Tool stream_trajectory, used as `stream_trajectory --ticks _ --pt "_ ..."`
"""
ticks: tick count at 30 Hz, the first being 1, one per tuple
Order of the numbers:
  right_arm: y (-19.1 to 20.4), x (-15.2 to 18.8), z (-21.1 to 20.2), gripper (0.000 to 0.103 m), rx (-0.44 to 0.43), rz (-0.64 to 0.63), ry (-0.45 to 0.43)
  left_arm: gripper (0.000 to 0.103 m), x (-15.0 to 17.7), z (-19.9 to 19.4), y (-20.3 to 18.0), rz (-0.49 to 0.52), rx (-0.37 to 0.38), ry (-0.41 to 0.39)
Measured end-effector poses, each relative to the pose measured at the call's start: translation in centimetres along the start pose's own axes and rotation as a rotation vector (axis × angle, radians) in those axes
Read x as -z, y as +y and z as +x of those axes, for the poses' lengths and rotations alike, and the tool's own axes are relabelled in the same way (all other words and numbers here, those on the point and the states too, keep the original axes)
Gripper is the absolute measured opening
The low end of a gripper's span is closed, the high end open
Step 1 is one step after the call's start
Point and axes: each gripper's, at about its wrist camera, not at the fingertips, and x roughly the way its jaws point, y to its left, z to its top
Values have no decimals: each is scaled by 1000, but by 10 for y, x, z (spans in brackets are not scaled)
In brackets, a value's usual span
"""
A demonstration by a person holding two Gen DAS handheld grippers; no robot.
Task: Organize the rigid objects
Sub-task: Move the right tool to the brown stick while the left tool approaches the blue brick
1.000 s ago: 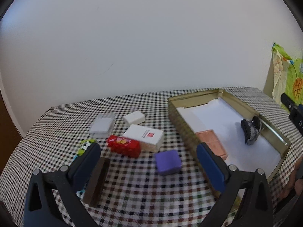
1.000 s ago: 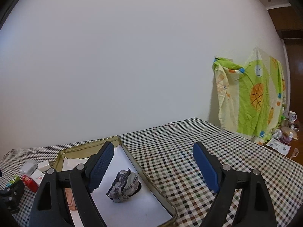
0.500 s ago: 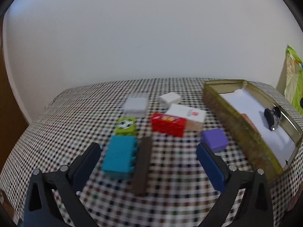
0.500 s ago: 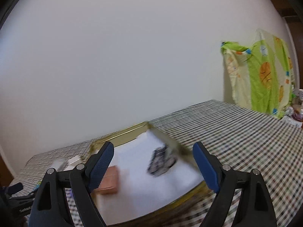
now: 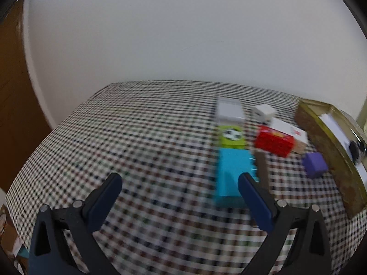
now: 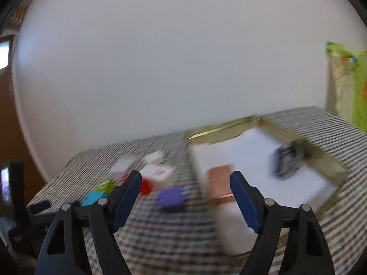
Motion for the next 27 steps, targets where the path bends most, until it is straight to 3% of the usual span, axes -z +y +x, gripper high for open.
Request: stream_trajectory --ticks 8,16,22,24,27 --pt "84 25 47 81 -174 -117 243 102 -1 7 40 -58 -70 16" --pt "121 45 83 81 -163 -266 430 102 -2 14 57 -87 -59 36" --pt "108 48 96 80 -102 -303 495 102 -6 10 41 -58 -32 31" --pt "96 45 96 60 -86 -284 496 102 -6 10 35 -49 -16 33" --pt "82 39 99 40 -52 -286 486 102 -5 10 27 -31 -4 35"
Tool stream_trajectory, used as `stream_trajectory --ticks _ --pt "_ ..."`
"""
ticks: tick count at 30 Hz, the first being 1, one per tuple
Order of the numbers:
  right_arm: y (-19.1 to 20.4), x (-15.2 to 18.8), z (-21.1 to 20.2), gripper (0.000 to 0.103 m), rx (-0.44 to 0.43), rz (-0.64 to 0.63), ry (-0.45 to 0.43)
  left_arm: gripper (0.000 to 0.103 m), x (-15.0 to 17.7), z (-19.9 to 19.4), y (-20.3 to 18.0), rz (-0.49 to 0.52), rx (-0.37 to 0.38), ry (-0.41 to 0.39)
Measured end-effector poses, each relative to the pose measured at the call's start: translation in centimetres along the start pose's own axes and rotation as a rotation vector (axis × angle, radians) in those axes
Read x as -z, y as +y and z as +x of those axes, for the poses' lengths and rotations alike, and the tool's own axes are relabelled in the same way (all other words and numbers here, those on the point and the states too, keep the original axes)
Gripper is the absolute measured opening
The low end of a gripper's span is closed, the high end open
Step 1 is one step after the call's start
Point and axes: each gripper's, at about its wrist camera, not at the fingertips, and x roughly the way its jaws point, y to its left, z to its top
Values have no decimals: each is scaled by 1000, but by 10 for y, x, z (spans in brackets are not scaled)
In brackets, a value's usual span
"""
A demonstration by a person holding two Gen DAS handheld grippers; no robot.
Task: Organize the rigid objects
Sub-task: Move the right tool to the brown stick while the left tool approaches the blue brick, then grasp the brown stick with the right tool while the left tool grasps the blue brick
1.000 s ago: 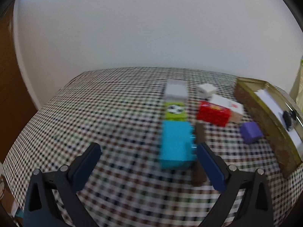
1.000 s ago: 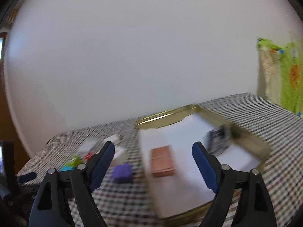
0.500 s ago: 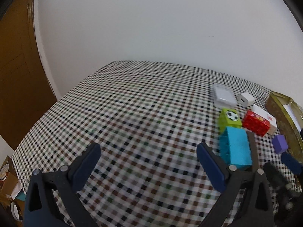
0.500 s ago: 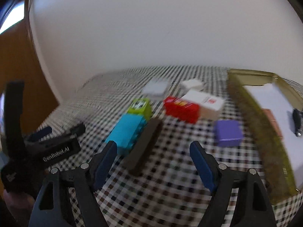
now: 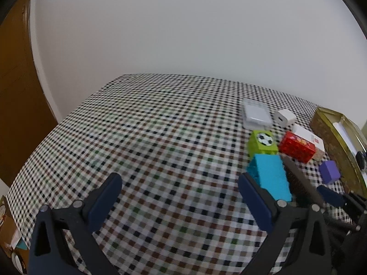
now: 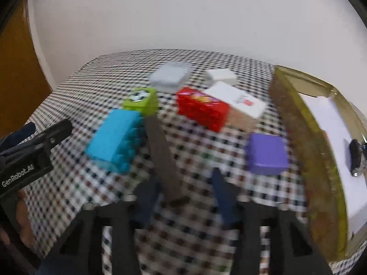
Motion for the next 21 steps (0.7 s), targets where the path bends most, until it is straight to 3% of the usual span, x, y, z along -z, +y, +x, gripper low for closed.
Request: stream_trajectory --ticks 5,14,16,17,21 --pt "-16 -2 -1 40 -61 36 -9 102 1 1 -10 39 21 4" --pt "9 -18 17 40 -108 -49 -2 102 -3 3 -25 82 59 18" --pt "9 -18 16 21 -124 -48 -2 102 -4 3 -31 87 63 19" --pt "8 -17 15 17 -140 -56 0 102 -5 4 -34 87 76 26" --pt "-10 -11 -2 17 -176 0 -70 102 -5 8 -45 82 137 54"
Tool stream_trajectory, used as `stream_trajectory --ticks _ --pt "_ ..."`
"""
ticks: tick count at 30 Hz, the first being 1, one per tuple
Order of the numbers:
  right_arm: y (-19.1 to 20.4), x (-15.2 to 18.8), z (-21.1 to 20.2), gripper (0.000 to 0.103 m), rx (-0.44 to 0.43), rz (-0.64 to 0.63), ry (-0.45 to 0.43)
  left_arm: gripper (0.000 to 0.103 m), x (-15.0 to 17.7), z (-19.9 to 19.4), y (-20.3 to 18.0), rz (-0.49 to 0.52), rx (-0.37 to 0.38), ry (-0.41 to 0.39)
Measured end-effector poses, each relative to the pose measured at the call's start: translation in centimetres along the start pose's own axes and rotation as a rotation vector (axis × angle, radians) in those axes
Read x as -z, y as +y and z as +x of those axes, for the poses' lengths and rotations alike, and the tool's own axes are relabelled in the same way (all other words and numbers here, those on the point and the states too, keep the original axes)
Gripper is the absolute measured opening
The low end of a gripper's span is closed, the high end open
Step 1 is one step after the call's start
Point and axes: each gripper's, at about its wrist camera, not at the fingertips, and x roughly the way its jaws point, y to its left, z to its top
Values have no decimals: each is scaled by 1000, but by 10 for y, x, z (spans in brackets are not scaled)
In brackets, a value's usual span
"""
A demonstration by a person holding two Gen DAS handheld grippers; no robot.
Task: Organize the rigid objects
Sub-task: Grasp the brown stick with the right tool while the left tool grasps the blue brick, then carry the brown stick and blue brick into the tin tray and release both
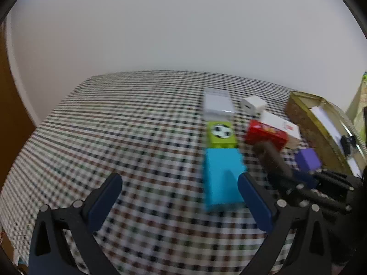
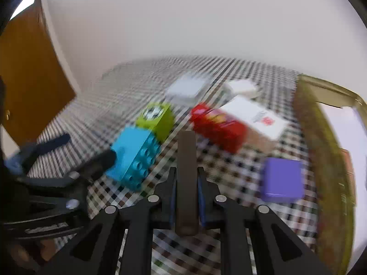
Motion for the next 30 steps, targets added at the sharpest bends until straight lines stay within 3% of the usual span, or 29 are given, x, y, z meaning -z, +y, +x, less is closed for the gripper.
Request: stream_trajectory --ticks 3,6,10,12,14,15,21,25,30 --pt "-16 7 -31 17 -23 41 -125 102 0 3 -12 6 31 9" --pt "-29 16 -59 17 -22 70 -251 100 -1 8 -24 30 4 7" --pt "-42 24 -86 17 39 113 -368 70 -1 24 -37 65 -35 67" --pt "-47 26 -90 17 56 136 -392 66 0 34 -37 57 -40 99" --pt "-51 28 -94 17 65 159 -404 54 -2 34 -34 28 -12 101" --pt "-52 27 -94 17 64 166 -406 44 -2 36 -33 27 -3 109" --pt "-54 26 -98 17 65 171 -416 41 1 29 -38 53 9 91" --pt "-64 29 -97 17 63 169 -440 41 4 9 -44 53 -4 21" --pt "-78 34 -114 17 68 186 -484 41 -1 -14 -55 32 48 -43"
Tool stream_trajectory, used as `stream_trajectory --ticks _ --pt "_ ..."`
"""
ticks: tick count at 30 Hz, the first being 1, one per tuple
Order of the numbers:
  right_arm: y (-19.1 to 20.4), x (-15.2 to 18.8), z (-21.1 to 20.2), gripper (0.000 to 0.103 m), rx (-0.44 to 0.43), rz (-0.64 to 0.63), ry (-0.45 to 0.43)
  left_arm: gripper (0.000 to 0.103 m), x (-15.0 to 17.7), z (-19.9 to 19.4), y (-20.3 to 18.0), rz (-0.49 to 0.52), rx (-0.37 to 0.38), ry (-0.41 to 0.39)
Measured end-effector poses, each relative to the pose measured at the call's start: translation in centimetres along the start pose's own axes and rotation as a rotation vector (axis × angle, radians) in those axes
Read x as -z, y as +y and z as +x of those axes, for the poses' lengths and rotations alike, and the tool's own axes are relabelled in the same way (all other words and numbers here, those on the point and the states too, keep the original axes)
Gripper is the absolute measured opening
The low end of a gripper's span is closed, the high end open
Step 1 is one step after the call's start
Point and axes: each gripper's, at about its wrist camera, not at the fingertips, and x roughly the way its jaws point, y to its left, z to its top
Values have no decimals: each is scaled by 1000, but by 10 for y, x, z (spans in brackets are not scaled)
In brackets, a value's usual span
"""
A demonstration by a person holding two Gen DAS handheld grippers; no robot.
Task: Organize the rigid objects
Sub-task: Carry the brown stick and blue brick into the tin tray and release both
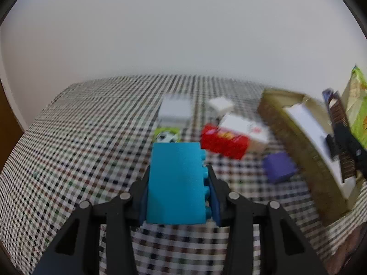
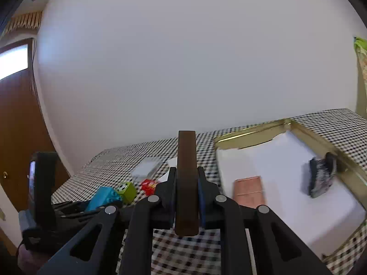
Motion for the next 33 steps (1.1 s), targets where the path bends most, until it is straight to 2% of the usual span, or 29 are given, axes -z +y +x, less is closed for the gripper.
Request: stream_trajectory --ticks 5,14,18,21,24,33 --pt "-33 -11 -15 17 60 15 -31 41 -11 -16 -32 41 38 -67" --pt "-97 -42 -48 17 192 30 -91 41 -30 -13 -100 117 108 -92" --pt "-122 -51 -45 17 242 26 -94 41 -38 -7 -132 136 141 -83" --pt "-135 -47 -36 17 263 38 -68 41 -45 1 -154 145 170 -67" --pt "-143 -45 -25 17 237 60 -12 41 -48 11 -175 158 183 -46" --pt "-136 -40 -8 17 245 -38 71 41 -40 31 -220 188 197 34"
